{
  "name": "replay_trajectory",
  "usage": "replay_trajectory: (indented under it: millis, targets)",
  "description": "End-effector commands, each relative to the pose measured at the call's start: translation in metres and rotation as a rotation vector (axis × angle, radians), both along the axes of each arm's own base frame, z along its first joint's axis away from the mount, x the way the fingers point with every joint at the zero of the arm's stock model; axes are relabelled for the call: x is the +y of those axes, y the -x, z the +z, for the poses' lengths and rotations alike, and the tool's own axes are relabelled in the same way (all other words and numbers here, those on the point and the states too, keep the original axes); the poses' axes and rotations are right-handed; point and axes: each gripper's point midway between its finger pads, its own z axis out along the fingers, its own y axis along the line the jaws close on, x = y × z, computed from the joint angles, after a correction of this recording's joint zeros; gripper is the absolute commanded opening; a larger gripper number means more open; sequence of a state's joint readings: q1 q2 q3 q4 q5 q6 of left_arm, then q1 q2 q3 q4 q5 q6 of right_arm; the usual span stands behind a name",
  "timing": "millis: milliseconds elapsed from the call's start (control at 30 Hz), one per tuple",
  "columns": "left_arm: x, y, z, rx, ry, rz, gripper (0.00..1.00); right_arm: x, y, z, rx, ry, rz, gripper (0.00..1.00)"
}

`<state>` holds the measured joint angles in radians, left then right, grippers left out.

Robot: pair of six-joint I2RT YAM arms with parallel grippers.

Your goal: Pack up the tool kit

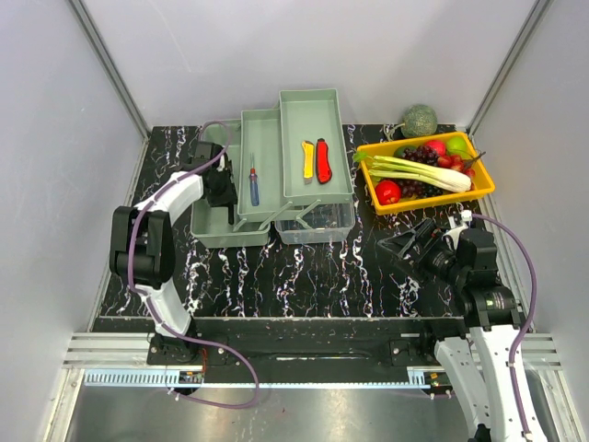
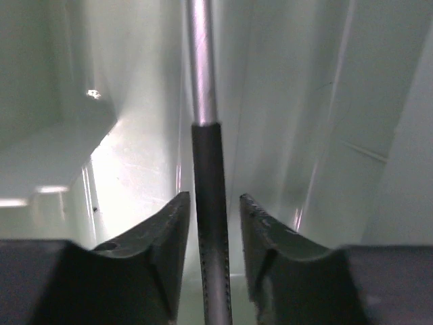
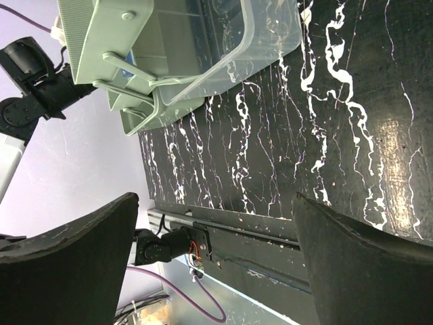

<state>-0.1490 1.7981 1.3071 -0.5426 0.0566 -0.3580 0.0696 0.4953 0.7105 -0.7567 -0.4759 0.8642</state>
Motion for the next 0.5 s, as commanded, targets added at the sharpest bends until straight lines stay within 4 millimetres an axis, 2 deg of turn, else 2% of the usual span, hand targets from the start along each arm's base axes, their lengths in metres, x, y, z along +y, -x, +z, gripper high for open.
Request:
replay_trajectory:
  millis: [0,100,167,367,467]
  targets:
    - [-0.001,-0.028,0.032,-0.157,0.028,0.030,0.45,-0.002,-0.004,-0.004,0.012,0.013,-0.018,0.99]
    - [0.001,-0.028,0.050,-0.194,0.026,0.044,0.52,-0.002,-0.005,-0.003,0.012,0.010,-0.018,0.99]
    - [0.002,-0.028,0.067,-0.234,0.030,0.046,0.53,-0.002,-0.004,-0.003,0.012,0.009,-0.017,0.99]
    - [0.005,-0.014,0.128,-0.347,0.050,0.060,0.49,-0.007,-0.005,-0.014,0.051,0.015,-0.062,0.99]
    - [0.009,-0.003,0.158,-0.401,0.052,0.075,0.48,-0.019,-0.007,-0.024,0.091,0.052,-0.135,0.99]
